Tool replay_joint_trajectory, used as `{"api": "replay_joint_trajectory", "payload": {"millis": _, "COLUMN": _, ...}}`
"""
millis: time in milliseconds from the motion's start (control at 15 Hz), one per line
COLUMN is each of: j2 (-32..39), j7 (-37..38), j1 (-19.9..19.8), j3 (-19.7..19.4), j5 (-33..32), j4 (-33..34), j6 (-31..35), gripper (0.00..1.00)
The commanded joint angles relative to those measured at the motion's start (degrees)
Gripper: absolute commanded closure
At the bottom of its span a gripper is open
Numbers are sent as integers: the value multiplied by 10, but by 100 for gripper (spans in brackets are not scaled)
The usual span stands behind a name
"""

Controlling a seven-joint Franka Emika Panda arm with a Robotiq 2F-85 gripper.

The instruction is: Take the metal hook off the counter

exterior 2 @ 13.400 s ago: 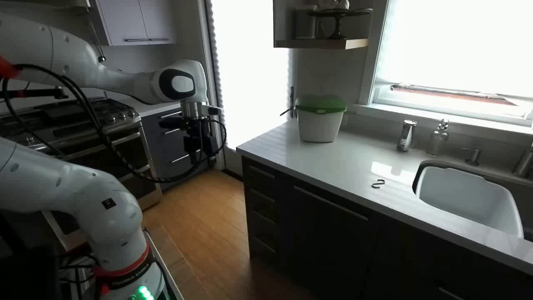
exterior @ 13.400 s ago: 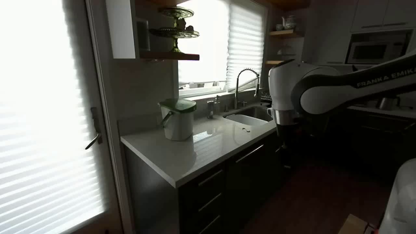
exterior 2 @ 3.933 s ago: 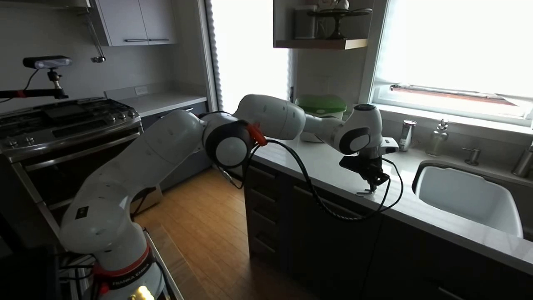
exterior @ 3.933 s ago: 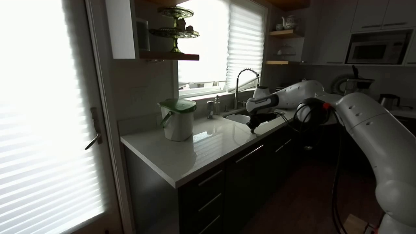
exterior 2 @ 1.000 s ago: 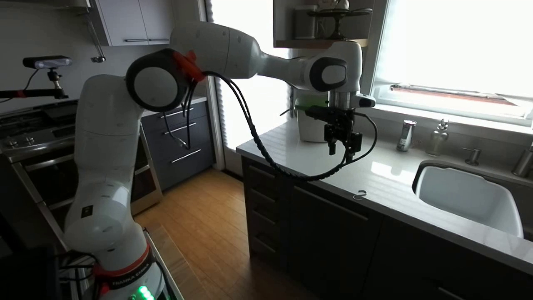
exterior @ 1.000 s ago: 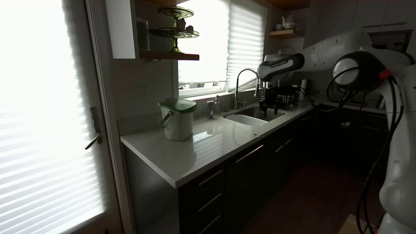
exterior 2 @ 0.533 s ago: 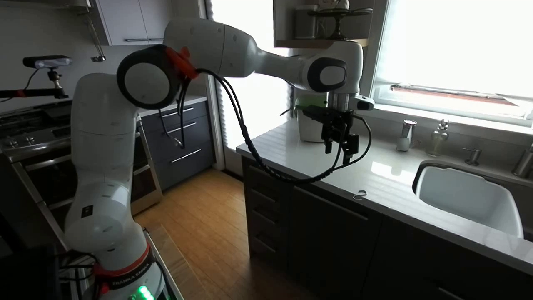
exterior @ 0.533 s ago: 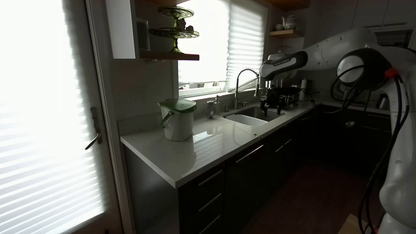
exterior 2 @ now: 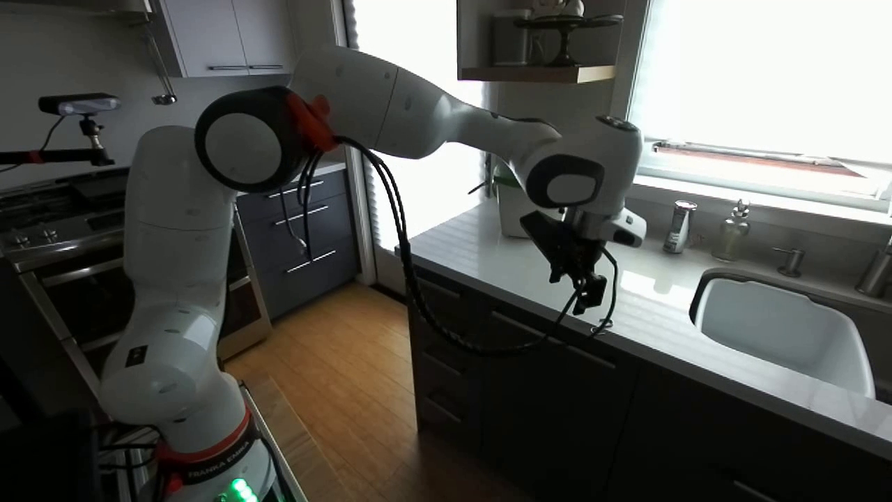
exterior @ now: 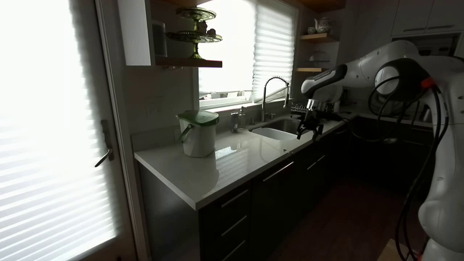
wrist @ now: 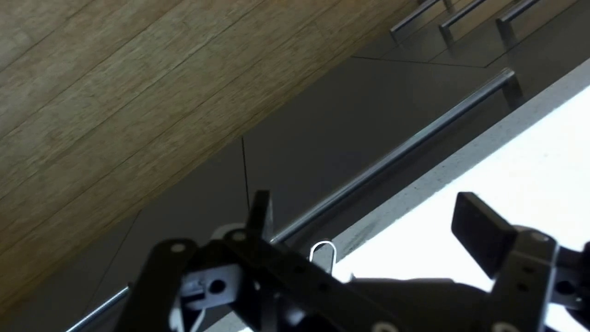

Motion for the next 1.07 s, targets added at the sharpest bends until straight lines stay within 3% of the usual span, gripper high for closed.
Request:
{"api": "replay_joint_trajectory", "payload": {"millis": 0, "j2": -2, "j7": -86, "j1": -51, "j3": -2, "j5": 127, "j4": -81, "j6": 63, "gripper": 0}}
{"api": "replay_joint_trajectory", "payload": {"millis": 267, "j2": 44, "j7": -197, "j1": -107, "j3": 6, "j5": 290, "j4": -102, "j6": 90, "gripper": 0}}
{"api": "replay_joint_trajectory", "payload": {"millis": 333, "j2": 27, "j7": -157, "j1": -80, "j3": -12, "j5": 231, "j4": -93, "j6": 75, "gripper": 0}}
{"api": "replay_joint_trajectory", "payload": {"millis": 800, "j2": 32, "j7": -166, "j1": -78, "j3": -14, "j5": 239, "j4": -87, "j6": 75, "gripper": 0}}
{"api": "replay_joint_trajectory", "payload": {"millis": 1000, "j2": 77, "j7": -217, "j1": -107, "j3": 10, "j5": 327, "j4": -49, "j6": 51, "gripper": 0}}
